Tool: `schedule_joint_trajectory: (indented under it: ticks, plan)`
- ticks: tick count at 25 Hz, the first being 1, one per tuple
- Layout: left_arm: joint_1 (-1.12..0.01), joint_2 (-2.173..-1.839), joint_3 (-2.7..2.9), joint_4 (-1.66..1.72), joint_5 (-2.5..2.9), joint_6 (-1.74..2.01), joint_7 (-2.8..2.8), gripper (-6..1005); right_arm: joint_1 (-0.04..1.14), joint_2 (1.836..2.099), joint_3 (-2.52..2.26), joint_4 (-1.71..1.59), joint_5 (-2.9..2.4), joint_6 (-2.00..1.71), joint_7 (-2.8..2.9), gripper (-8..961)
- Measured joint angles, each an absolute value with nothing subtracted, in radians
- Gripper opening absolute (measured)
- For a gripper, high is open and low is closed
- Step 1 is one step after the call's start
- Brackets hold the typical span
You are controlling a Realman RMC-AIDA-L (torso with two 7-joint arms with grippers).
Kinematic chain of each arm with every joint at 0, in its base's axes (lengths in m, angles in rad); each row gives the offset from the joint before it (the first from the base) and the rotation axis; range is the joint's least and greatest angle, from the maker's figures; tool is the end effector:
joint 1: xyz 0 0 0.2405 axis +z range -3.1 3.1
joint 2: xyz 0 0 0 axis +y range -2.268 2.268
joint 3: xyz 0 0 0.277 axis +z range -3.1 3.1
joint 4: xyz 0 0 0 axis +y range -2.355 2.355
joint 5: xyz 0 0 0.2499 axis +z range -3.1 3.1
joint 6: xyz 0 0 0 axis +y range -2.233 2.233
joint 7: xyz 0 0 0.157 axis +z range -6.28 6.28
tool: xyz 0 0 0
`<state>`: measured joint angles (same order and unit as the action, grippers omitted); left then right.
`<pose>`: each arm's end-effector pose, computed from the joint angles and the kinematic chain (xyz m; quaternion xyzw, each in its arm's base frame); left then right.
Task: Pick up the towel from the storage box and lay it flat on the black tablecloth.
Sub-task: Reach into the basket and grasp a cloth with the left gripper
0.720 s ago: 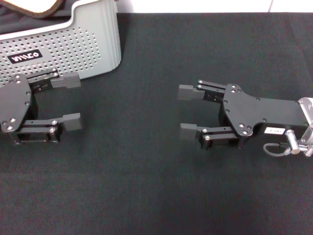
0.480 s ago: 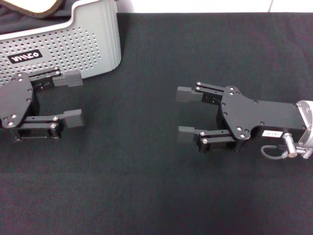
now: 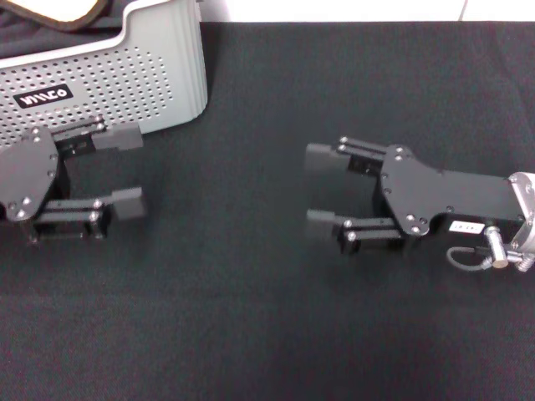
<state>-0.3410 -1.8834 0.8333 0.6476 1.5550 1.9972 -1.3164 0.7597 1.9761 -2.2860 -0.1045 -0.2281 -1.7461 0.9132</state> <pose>-0.3107 0.3013 0.0823 -0.9106 -0.1242 -0.3885 0.0664 0.2074 0.3455 -0.0783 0.8940 -0.0774 -0.4405 0.0264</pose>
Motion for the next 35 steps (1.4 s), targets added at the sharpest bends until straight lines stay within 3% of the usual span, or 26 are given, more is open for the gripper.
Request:
schedule_joint_trajectory:
  ticks: [3,6,10,21,28,35]
  plan:
    - [-0.352,-1.918,0.744,0.686,1.541,1.994,-1.324,819,0.698,1.995,-2.172,-0.1,-0.222,-1.729,0.793,844]
    - [-0.359,-1.998,0.577,0.794,1.494,1.951,-1.326,811,0.567,2.024,-1.998,-0.166,-0.223,-1.708,0.522,843]
    - [-0.367,-2.083,0.501,1.033,1.489,1.813,-1.366,800,0.401,2.028,-1.895,-0.359,-0.224,-1.624,0.321,842]
    - [-0.388,-2.091,0.828,1.724,2.234,1.297,-1.771,764,0.413,2.02,-1.883,-0.277,-0.231,-1.565,0.45,838]
    - [-0.413,-2.093,1.035,1.821,2.708,1.259,-1.908,758,0.414,2.024,-1.884,-0.273,-0.233,-1.502,0.478,839]
    - [-0.386,-2.092,1.075,1.927,2.788,1.264,-1.914,752,0.415,2.021,-1.88,-0.273,-0.225,-1.486,0.492,839]
